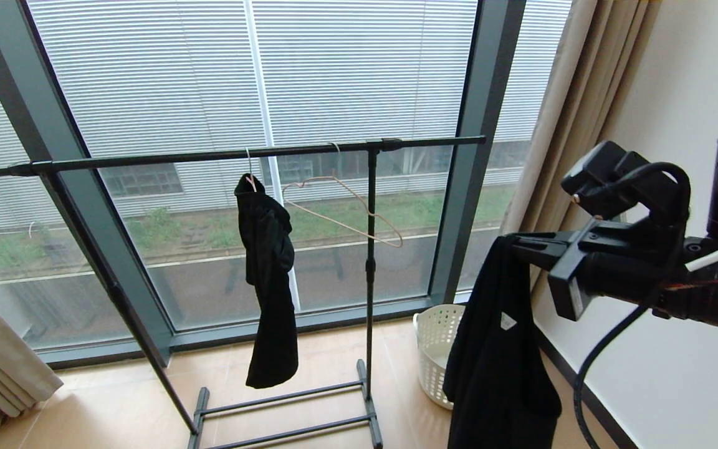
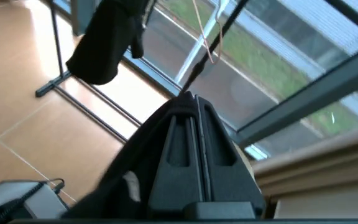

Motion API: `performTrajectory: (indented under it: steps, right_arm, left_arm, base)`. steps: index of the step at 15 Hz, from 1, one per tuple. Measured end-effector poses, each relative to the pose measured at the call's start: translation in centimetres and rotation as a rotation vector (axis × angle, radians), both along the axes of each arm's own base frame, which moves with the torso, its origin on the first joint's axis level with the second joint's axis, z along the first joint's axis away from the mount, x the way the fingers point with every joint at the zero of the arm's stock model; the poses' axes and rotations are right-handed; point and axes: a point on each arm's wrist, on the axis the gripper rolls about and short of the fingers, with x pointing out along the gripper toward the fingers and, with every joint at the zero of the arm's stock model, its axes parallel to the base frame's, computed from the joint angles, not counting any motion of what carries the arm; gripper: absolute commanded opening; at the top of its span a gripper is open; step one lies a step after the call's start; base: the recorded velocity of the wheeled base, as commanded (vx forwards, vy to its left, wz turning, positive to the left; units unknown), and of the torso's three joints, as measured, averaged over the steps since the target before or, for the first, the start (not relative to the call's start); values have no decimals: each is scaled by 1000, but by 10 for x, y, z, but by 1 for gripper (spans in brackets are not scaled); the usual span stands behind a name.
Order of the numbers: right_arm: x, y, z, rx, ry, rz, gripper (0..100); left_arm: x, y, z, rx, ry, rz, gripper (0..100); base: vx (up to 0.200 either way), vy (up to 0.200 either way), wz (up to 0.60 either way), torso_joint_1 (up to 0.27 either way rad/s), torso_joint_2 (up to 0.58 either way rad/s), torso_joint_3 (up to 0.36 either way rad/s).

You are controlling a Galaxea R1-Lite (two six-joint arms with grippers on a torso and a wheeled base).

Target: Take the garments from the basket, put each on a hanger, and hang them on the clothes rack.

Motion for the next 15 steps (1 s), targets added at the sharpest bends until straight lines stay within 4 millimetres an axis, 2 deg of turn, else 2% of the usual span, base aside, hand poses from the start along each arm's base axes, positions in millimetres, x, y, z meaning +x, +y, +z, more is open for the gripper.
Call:
performTrajectory:
  steps: [2, 4, 7, 9, 11, 15]
  right_arm:
    - [9, 12, 1, -30, 65, -37, 0]
    - [17, 24, 6, -11, 150, -68, 0]
    - [28, 46, 22, 26, 258, -186, 0]
    - [37, 65, 24, 40, 283, -204, 0]
    - [46, 86, 19, 39, 300, -198, 0]
    - [51, 107, 7, 32, 323, -175, 0]
  left_arm:
    - [36, -4, 22, -56, 99, -37, 100]
    - [79, -17, 36, -101, 200, -93, 100]
    - [137, -58, 37, -117, 322, -194, 100]
    - [162, -83, 31, -120, 365, -240, 100]
    - [183, -107, 21, -134, 375, -279, 100]
    - [201, -150, 1, -159, 350, -375, 100]
  base:
    - [0, 0, 0, 0, 0, 0]
    - [0, 0, 0, 0, 0, 0]
    - [0, 0, 0, 0, 0, 0]
    - [0, 0, 0, 0, 0, 0]
    - [0, 0, 0, 0, 0, 0]
    - [0, 0, 0, 0, 0, 0]
